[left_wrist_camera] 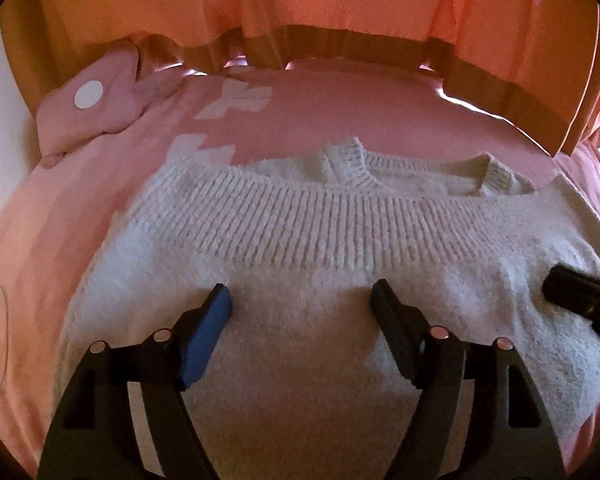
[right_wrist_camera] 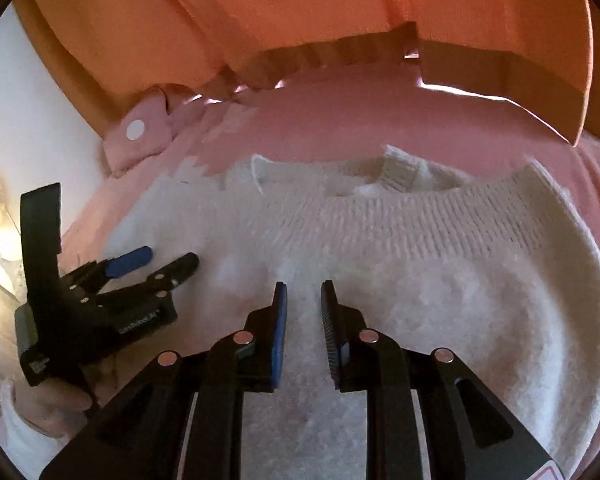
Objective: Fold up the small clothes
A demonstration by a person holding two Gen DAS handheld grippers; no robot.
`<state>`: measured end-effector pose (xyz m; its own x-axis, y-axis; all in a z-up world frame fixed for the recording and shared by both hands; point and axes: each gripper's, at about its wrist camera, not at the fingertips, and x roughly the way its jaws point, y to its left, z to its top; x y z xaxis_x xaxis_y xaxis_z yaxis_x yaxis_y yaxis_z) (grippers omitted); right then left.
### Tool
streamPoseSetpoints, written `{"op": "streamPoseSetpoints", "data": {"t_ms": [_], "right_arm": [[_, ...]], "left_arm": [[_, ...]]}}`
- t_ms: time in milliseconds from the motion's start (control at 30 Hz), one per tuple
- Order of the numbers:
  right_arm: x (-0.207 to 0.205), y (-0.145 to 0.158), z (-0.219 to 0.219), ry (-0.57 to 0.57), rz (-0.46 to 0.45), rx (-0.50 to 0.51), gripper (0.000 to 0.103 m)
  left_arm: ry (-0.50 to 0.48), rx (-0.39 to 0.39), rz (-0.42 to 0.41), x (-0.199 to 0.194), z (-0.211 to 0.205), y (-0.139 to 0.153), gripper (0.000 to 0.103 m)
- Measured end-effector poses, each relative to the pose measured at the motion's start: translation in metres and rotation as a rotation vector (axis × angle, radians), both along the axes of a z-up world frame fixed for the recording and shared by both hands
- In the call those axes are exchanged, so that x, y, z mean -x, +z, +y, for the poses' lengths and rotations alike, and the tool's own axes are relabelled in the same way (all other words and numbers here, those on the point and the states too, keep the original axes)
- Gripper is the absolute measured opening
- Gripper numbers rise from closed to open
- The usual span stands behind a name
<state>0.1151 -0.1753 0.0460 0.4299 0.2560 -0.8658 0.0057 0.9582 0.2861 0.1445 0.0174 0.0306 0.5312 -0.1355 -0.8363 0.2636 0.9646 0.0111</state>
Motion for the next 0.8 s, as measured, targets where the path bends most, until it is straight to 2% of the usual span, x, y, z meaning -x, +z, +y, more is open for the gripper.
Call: {"op": "streamPoseSetpoints", "data": {"t_ms": [33,100,200,300,367,467,500,567,600,667,800], "right_arm": [[0.001,-0.008,0.001,0.013,0.017,0.017,0.019],[0.004,0.004,0.006,0.013,-0.028,0.026,0.021],[0.01,0.016,0.012,0.029,-0.084,-0.017,0.021],[0.007,-0.006,0.028,0.078,0.001,0.047,0.029],[0.008,0.004,0.033,0.081,-0.051,0.067,0.03],[0.01,0.019,0.031,0.056,-0.121,0.024,0.031],[0.008,0.019,0.03,0.05,-0.124,0.022,0.032],[-0.002,-0.001,0.031,0.045,-0.042,0.054,0.032],[-0.005,-0.006,0.032,0.047,-0.038,0.053,0.032],[-0.004,-0.001,0.034,0.05,-0.052,0.062,0.033],[-0.005,0.01,0.023,-0.02,-0.104,0.014,0.033]], "left_arm": [[0.003,0.0,0.0,0.0,0.001,0.0,0.075],[0.004,-0.001,-0.001,0.0,0.0,0.0,0.076],[0.013,-0.007,-0.002,-0.001,0.0,-0.001,0.078],[0.018,-0.022,-0.012,0.0,-0.002,-0.002,0.082],[0.016,-0.032,-0.019,0.001,-0.004,-0.003,0.082],[0.016,-0.033,-0.019,0.0,-0.003,-0.003,0.082],[0.016,-0.034,-0.019,0.0,-0.003,-0.003,0.082],[0.015,-0.034,-0.022,0.001,-0.003,-0.003,0.083],[0.014,-0.034,-0.022,0.0,-0.003,-0.003,0.083],[0.014,-0.036,-0.024,0.0,-0.003,-0.003,0.083],[0.012,-0.037,-0.026,0.0,-0.003,-0.003,0.083]]}}
